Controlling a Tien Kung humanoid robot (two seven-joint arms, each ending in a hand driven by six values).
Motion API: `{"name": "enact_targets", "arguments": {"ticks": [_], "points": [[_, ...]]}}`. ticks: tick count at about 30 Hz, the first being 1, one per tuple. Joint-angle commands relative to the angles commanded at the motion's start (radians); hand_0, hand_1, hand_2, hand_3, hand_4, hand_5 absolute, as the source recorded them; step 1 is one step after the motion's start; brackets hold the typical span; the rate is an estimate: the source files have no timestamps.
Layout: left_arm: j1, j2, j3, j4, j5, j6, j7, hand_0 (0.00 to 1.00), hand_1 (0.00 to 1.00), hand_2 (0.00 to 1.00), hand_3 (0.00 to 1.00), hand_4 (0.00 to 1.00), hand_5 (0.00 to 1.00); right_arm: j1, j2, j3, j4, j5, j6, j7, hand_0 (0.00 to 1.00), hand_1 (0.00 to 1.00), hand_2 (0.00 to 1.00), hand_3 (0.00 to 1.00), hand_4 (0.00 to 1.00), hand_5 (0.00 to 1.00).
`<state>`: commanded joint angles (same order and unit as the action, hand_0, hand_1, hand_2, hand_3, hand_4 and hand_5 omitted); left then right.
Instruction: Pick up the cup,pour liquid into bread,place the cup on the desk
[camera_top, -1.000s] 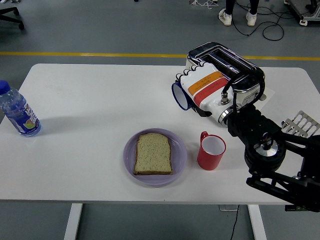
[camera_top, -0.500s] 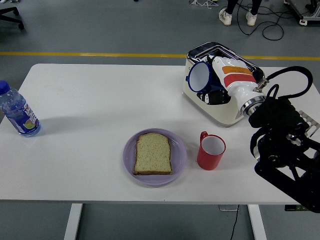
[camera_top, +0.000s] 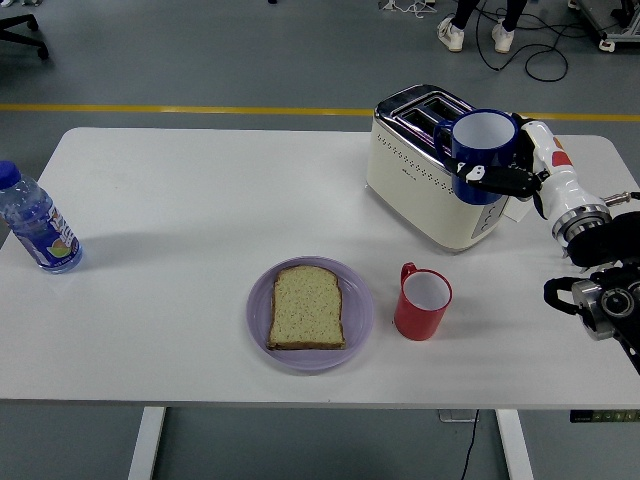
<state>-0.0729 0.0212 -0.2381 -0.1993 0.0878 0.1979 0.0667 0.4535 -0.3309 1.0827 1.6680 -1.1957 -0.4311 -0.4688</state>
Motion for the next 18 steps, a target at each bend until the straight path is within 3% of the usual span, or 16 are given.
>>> {"name": "enact_targets", "arguments": {"ticks": [6,13,18], "points": [[0.001,-0.002,0.007,0.0,0.001,0.0,0.0,0.633,0.641,0.652,0.504,0.241,0.86,-0.058,0.001,0.047,-0.004,0.22,-0.103,0.121,0.538,0.489,0.598,0.567,0.506,0.002],[0.005,-0.003,0.005,0.0,0.005,0.0,0.0,0.633,0.642,0.652,0.503,0.242,0.857,-0.112,-0.005,0.101,-0.016,0.296,-0.163,0.219,0.537,0.478,0.591,0.569,0.507,0.002],[0.005,-0.003,0.001,0.0,0.009,0.0,0.0,0.633,0.641,0.652,0.503,0.24,0.856,-0.137,-0.019,0.134,-0.038,0.277,-0.19,0.254,0.528,0.474,0.588,0.57,0.506,0.002]]}}
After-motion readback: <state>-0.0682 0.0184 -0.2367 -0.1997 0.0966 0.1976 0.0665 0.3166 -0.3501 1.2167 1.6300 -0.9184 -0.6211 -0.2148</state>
